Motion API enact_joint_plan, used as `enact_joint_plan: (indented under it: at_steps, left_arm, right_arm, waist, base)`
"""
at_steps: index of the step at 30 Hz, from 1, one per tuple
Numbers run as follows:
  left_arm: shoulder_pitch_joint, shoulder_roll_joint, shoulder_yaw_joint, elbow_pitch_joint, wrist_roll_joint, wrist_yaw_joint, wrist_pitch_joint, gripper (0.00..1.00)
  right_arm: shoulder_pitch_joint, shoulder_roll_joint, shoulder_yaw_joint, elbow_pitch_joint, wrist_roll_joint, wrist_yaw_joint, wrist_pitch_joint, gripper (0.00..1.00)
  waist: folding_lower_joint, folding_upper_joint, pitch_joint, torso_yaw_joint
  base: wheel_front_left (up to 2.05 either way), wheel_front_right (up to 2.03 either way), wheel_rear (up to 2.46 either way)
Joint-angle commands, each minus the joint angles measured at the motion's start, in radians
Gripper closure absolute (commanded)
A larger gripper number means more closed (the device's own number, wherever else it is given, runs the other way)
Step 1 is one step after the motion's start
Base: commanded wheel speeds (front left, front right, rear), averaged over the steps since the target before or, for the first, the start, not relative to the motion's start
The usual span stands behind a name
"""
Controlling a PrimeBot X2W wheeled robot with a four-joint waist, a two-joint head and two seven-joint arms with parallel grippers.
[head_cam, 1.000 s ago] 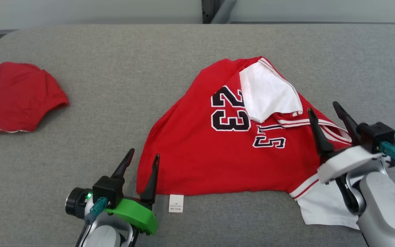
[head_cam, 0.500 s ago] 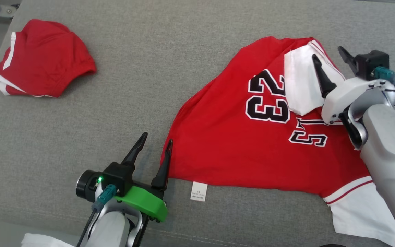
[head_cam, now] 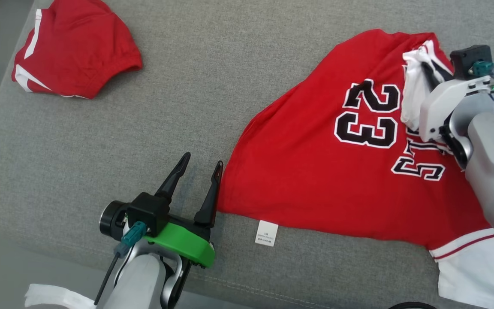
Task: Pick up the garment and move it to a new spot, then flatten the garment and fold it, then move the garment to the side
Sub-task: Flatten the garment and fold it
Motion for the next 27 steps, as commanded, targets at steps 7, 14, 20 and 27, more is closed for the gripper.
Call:
enact_joint_plan:
  at_steps: [7,14,20,27]
  left_arm:
    - [-0.037,0.000,-0.019,-0.012,-0.019,0.002,0.001,0.00]
    - [-0.010,0.001,-0.019,0.009,-0.019,0.002,0.001,0.00]
    - [0.042,0.001,0.033,0.032,0.008,0.002,0.001,0.00]
    - [0.110,0.002,0.124,0.042,0.030,0.003,0.001,0.00]
  right_arm:
    - [-0.152,-0.069,-0.113,0.081,-0.131,-0.002,-0.073,1.00]
    - [-0.137,-0.022,-0.258,0.134,-0.223,-0.002,-0.125,0.00]
    - [0.031,0.058,-0.355,-0.032,-0.205,-0.002,-0.143,0.00]
    - [0.338,0.120,-0.426,-0.320,-0.164,-0.002,-0.143,0.00]
  waist:
    - [0.0000,0.0000,0.045,0.049]
    - [0.0000,0.0000,-0.009,0.039]
    - [0.0000,0.0000,-0.117,-0.043]
    - [0.0000,0.0000,-0.224,-0.137]
  base:
    - [0.00,0.00,0.00]
    - [0.00,0.00,0.00]
    - [0.00,0.00,0.00]
    - [0.00,0.00,0.00]
